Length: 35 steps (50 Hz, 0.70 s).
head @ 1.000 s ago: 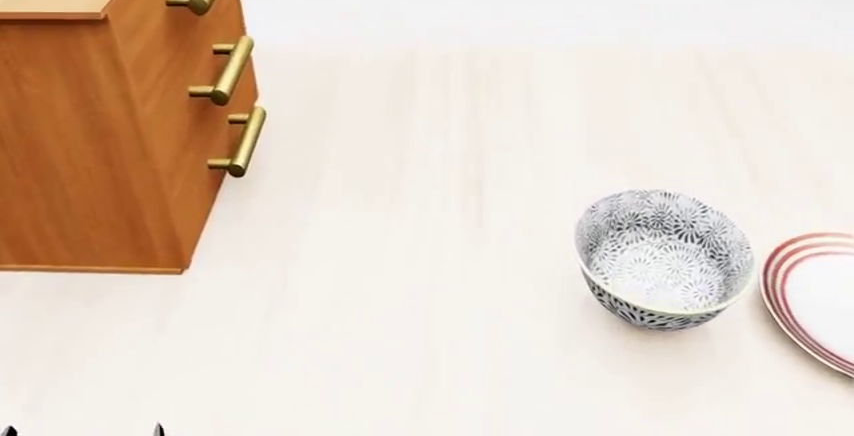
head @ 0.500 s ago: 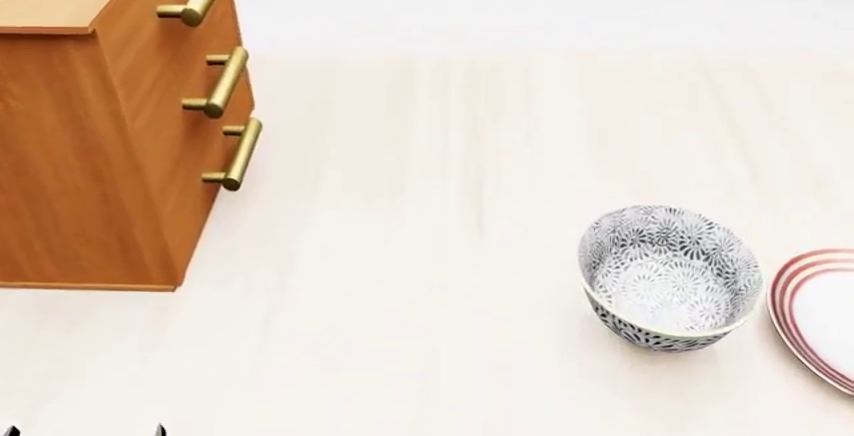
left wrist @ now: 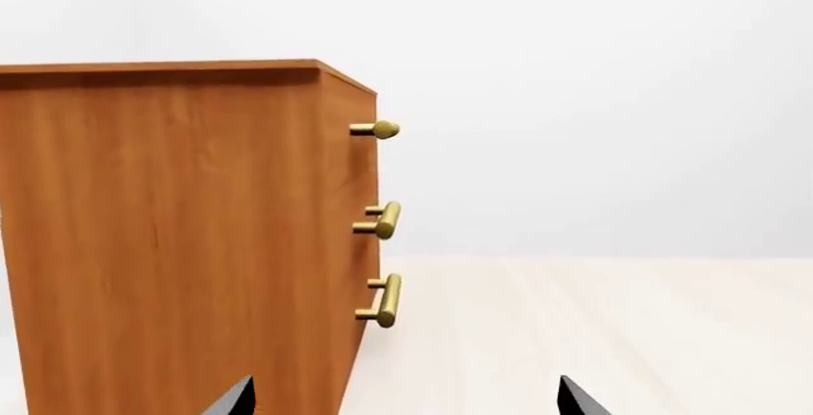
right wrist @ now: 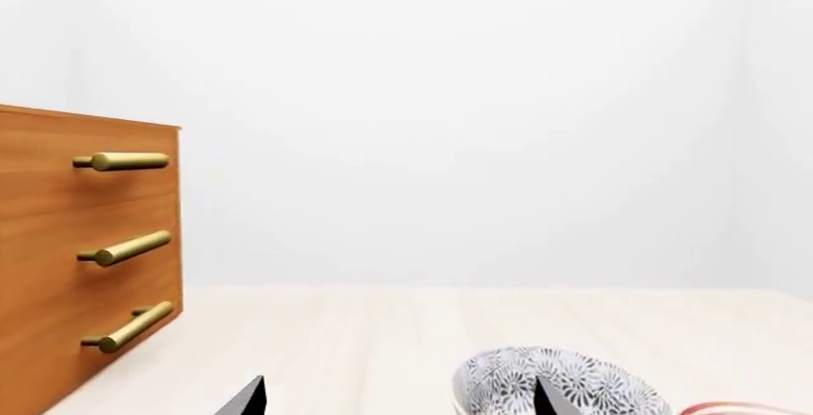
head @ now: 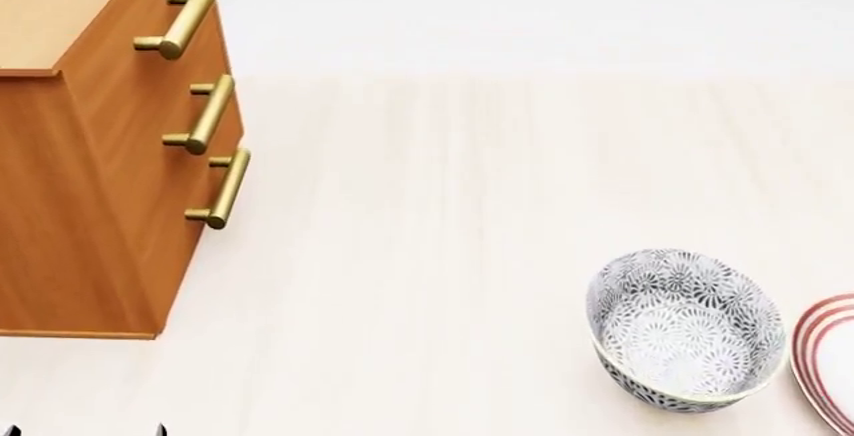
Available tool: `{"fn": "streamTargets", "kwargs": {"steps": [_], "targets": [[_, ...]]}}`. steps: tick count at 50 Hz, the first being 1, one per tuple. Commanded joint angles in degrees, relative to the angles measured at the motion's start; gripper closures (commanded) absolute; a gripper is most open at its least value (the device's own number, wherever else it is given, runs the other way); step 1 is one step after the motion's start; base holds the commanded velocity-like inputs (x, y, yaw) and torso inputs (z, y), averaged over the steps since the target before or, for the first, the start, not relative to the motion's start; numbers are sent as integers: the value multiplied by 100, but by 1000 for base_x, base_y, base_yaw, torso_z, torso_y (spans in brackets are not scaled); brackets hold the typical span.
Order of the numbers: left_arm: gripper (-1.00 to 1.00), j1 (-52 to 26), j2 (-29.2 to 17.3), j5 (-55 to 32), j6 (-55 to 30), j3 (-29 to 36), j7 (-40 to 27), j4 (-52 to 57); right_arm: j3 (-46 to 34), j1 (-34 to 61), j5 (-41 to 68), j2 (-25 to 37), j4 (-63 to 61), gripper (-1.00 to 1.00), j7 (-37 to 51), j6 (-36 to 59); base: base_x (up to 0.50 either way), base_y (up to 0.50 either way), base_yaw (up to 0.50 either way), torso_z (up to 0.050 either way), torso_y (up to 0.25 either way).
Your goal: Put the bowl on top of the cabinet.
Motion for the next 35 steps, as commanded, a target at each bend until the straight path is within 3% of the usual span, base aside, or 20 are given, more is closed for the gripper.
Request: {"fn": "streamTargets", "kwargs": {"steps": [1,35], "targets": [[-100,-4,-32,1,18,37,-42,-6,-24,16,26,32,10,-100,29,-2,195,0,0,0,0],[-100,-39,-122,-57,6,115,-147,1,-104,56,25,105,21,-100,130,-20,231,0,0,0,0]]}}
